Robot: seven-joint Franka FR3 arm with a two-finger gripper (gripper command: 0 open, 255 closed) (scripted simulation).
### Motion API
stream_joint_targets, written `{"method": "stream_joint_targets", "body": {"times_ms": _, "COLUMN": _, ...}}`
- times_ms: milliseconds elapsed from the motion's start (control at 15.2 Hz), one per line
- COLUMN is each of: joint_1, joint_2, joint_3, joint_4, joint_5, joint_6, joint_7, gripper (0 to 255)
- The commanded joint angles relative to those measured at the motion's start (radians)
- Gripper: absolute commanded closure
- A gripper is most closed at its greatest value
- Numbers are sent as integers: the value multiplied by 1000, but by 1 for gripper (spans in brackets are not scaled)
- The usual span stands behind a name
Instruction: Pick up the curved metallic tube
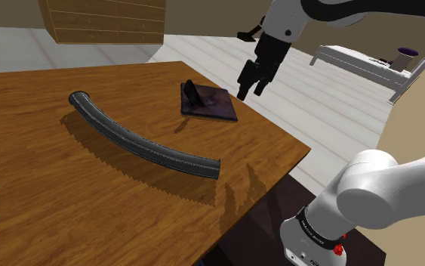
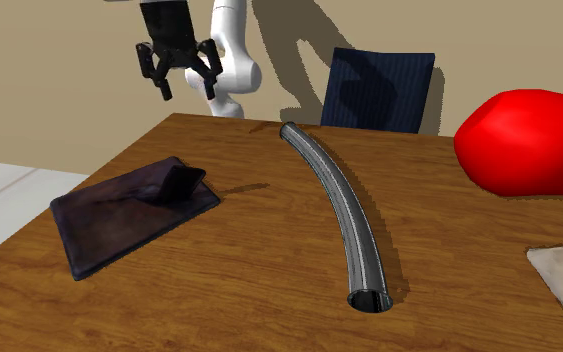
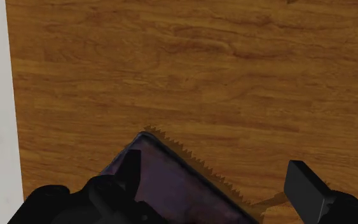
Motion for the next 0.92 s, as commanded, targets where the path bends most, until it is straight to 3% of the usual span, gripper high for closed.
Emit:
{"method": "stream_joint_targets", "body": {"times_ms": 0, "joint_1": 18, "joint_2": 34, "joint_3": 57, "joint_4": 21, "joint_5": 11, "joint_6": 21, "joint_7": 56, "gripper": 0}}
{"method": "stream_joint_targets", "body": {"times_ms": 462, "joint_1": 50, "joint_2": 196, "joint_3": 231, "joint_4": 119, "joint_5": -4, "joint_6": 94, "joint_7": 228, "gripper": 0}}
{"method": "stream_joint_targets", "body": {"times_ms": 858, "joint_1": 60, "joint_2": 382, "joint_3": 379, "joint_4": 249, "joint_5": -82, "joint_6": 134, "joint_7": 398, "gripper": 0}}
